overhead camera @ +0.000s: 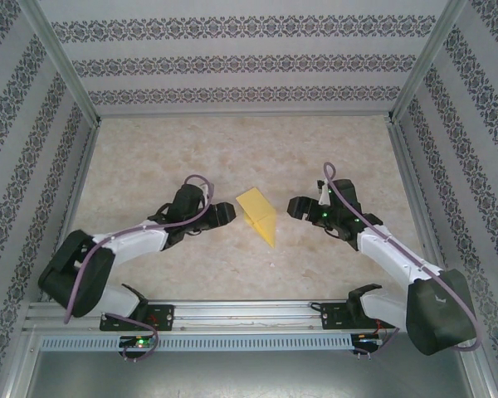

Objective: Fold a paper plane with a square sheet of paper (fold left side to right side)
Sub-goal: Fold the wing for the fifth time at the center of the table.

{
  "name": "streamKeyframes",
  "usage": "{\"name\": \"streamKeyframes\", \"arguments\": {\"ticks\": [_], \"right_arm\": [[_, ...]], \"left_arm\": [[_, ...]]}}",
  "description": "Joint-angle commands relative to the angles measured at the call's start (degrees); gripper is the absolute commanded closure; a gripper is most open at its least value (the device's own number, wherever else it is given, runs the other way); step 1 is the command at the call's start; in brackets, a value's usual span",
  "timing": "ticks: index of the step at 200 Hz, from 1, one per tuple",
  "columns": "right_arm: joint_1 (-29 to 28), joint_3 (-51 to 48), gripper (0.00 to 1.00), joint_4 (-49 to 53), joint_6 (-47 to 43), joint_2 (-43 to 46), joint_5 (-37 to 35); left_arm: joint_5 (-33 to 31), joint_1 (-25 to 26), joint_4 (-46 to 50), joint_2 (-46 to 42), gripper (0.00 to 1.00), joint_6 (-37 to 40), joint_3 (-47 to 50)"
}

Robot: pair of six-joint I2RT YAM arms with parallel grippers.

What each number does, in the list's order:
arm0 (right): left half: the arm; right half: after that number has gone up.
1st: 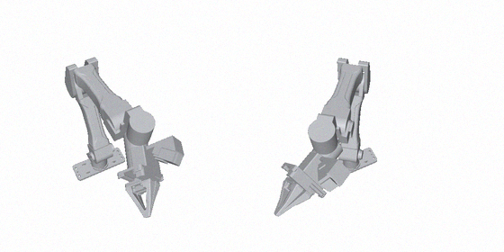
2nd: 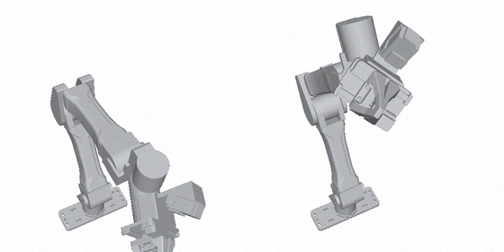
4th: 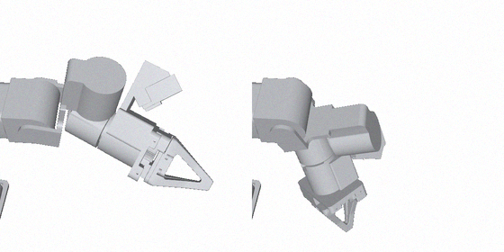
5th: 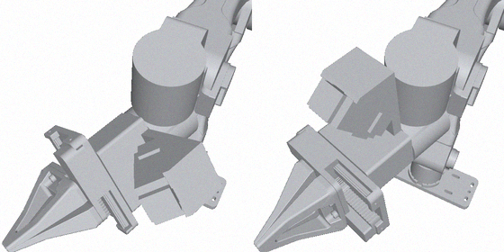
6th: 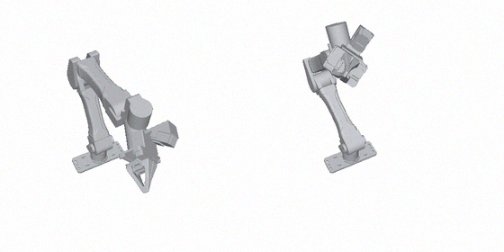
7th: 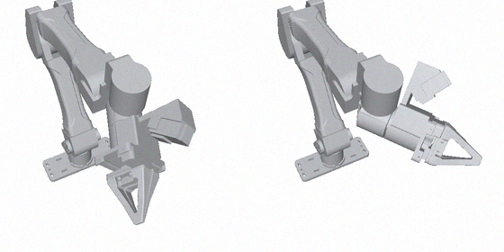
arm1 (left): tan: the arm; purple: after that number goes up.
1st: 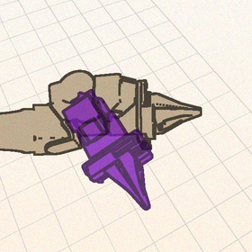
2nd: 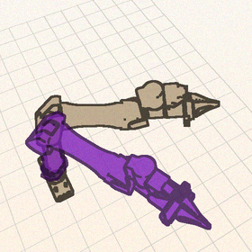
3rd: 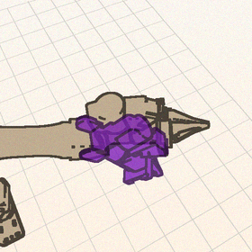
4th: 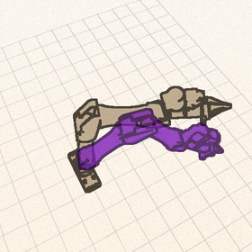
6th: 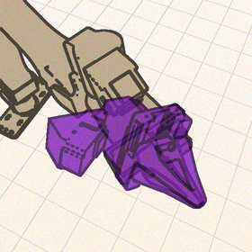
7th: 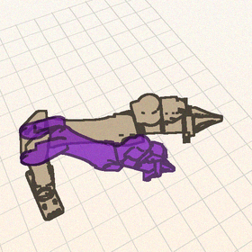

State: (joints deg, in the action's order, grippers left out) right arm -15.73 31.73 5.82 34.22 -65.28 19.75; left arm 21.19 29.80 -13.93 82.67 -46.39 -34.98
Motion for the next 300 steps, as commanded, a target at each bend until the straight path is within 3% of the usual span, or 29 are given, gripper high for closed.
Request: {"name": "streamKeyframes", "arguments": {"ticks": [1,71,152,237,300], "right_arm": [[1.3,-1.8,0.14,-4.2,1.8,1.5,4.4],[1.9,-3.5,0.14,-5.1,2.0,2.5,5.7],[3.9,-4.0,0.15,-7.6,2.2,1.2,10.9],[6.3,-4.2,0.15,-14.2,0.0,-0.6,21.9],[2.0,-1.0,0.2,-25.2,-2.4,-14.3,31.0]], "left_arm": [[1.7,1.2,-9.2,4.5,0.39,-3.4,-2.8],[4.6,1.8,-17.2,19.7,0.55,-5.9,-9.6],[7.1,0.6,-18.8,20.0,1.0,-3.3,-9.3],[25.1,-5.2,-21.5,12.9,1.0,4.5,-2.1],[34.3,-6.6,-22.1,8.8,1.0,11.0,0.6]]}}
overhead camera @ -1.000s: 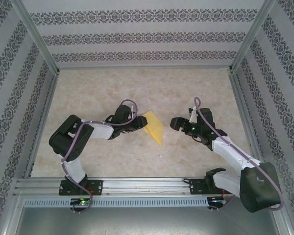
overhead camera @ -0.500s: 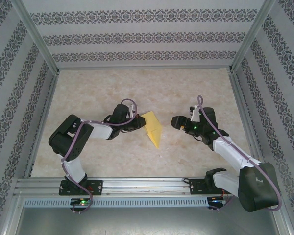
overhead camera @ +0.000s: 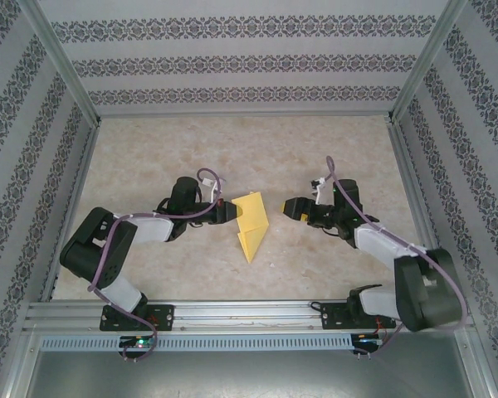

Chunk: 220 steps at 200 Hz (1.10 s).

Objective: Fold a paper plane with a square sheet of paper (fold left side to right side)
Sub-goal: Fold the wing for the fifth time at the center of the table.

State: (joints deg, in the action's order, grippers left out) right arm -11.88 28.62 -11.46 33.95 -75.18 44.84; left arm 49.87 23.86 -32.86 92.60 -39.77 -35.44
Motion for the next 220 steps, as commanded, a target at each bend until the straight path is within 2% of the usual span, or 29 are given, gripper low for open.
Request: {"name": "streamKeyframes", "arguments": {"ticks": [1,34,68,132,174,200,220], "right_arm": [[-2.0,2.1,0.2,-8.2,-2.0,-4.6,6.0],[-5.5,4.3,0.21,-14.5,-1.2,-11.3,8.8],[-8.0,6.3,0.3,-19.0,1.2,-16.3,11.3],[-7.4,7.2,0.58,-18.6,1.8,-16.1,11.0],[-7.3,7.8,0.84,-17.2,1.3,-16.8,9.3],[-7.3,7.7,0.98,-15.5,0.9,-16.8,7.3],[-7.2,7.3,1.0,-14.4,1.4,-16.5,5.4]], "left_arm": [[5.7,-0.7,-3.2,-1.2,1.0,4.4,1.1],[8.0,-0.6,-10.1,1.0,1.0,0.9,2.3],[9.2,-0.6,-17.4,3.9,1.0,-3.5,3.3],[8.0,-0.6,-16.2,5.5,1.0,-2.8,3.5],[7.5,-0.6,-16.2,6.0,1.0,-2.8,3.7],[5.8,-0.8,-13.1,4.8,0.88,-0.9,3.9],[1.7,-1.0,-6.7,1.7,0.76,2.5,4.0]]}}
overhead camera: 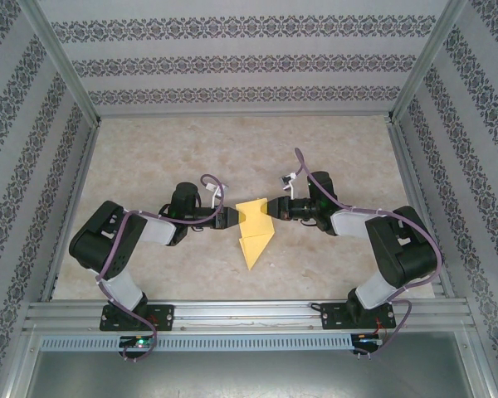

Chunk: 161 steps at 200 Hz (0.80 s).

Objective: Fold a paper plane with a square sheet of paper (fold left side to right side)
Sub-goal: Fold the wing for the fifth time at the center of the table.

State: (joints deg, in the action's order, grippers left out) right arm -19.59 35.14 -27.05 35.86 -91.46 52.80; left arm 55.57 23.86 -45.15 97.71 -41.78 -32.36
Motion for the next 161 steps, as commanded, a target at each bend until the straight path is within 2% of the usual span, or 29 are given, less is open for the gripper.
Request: {"name": "streamKeyframes", "arguments": {"ticks": [1,24,44,58,86,107,134,161], "right_arm": [[0.5,0.7,1.0,1.2,-0.4,-0.1,-2.7],[0.6,0.7,1.0,4.3,1.6,0.3,-6.0],[0.6,0.5,1.0,5.5,4.3,1.1,-8.0],[0.6,0.8,1.0,7.3,5.8,1.8,-9.2],[0.6,1.5,1.0,11.9,8.6,2.6,-11.9],[0.6,1.8,1.0,13.7,10.0,2.8,-13.2],[0.6,2.1,1.0,15.2,11.0,3.0,-14.2],[0.6,2.3,1.0,16.4,11.9,3.3,-15.2]], "left_arm": [[-4.3,-0.9,6.1,-3.7,0.75,4.8,0.9],[-11.9,-0.9,16.7,-9.7,0.64,10.1,1.0],[-18.3,-0.4,25.2,-16.4,0.62,13.7,1.3],[-23.9,1.7,32.7,-21.2,0.62,16.9,0.8],[-35.2,10.1,44.8,-27.6,0.61,20.9,-1.7],[-42.0,16.9,50.0,-29.2,0.61,21.5,-3.7],[-49.3,25.3,54.0,-27.3,0.61,21.5,-7.4],[-53.7,31.9,56.0,-21.8,0.61,21.4,-12.2]]}}
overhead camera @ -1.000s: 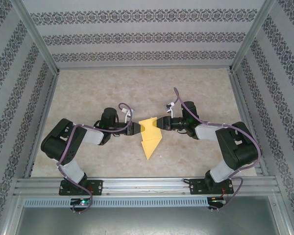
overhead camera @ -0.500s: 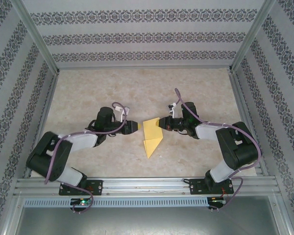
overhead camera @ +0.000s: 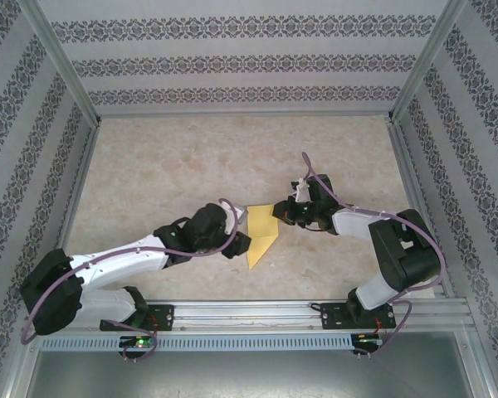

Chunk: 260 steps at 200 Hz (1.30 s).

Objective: Fold a paper plane with a square sheet of paper (fold left side to right side)
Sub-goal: Fold the wing for the fifth time at the center of the table.

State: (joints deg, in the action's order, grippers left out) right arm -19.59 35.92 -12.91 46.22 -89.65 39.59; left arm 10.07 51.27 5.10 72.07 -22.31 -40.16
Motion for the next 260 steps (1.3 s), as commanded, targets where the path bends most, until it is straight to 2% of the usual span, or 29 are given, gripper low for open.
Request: {"name": "streamKeyframes", "arguments": {"ticks": [1,41,94,133,175,260], "right_arm": [[0.6,1.5,1.0,2.3,1.6,1.6,-2.0],[0.5,1.8,1.0,3.2,2.3,1.3,-2.9],[0.5,2.1,1.0,3.7,2.2,0.8,-2.9],[0.5,2.3,1.0,3.7,2.1,0.2,-2.6],[0.5,2.3,1.0,3.7,1.9,-0.4,-2.8],[0.6,2.0,1.0,3.8,1.2,-1.6,-3.7]], "left_arm": [[-8.4,4.6,5.8,4.1,0.61,1.9,-4.6],[-12.6,9.8,8.6,14.5,0.61,2.3,-12.1],[-20.6,13.9,17.3,27.1,0.59,4.2,-22.6],[-25.7,14.7,21.6,31.6,0.59,4.5,-26.7],[-27.5,14.7,22.2,32.9,0.59,3.9,-27.0],[-27.2,14.7,19.3,31.8,0.87,2.7,-24.6]]}}
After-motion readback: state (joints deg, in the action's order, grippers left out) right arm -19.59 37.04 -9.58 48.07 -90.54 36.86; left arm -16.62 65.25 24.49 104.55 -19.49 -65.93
